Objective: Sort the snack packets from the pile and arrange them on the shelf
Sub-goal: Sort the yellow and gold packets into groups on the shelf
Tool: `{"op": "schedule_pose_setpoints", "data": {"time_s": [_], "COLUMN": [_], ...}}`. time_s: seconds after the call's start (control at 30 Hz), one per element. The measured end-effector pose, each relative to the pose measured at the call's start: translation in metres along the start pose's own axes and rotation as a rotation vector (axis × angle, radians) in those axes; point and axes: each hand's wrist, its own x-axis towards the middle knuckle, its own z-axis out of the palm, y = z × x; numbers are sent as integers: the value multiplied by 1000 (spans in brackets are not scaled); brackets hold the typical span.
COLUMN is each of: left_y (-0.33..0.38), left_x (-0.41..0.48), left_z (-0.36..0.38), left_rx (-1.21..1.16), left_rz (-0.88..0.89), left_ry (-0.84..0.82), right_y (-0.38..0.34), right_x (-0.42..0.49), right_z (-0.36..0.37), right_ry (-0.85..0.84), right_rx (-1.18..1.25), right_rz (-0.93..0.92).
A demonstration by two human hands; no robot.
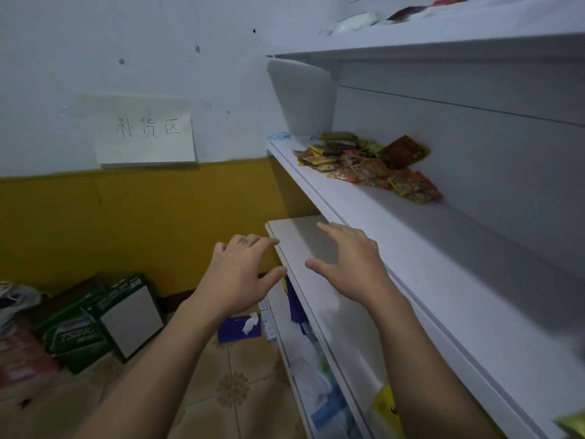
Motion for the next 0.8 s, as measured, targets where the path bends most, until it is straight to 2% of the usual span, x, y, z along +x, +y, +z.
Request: {"op": "schedule_pose_setpoints", "data": {"time_s": [0.5, 0.8], "left_y": [-117, -155], "left_x": [196, 303], "left_z": [27, 49], "left_rx": [-79, -145], "left_rz": [223, 375], "left_ry": [-17, -96], "right_y": [-21, -10], "right_x": [178, 253], "right_z": [53, 79], "right_ry": [29, 17], "right_rx": [-122, -217], "right_rz": [145, 357]}}
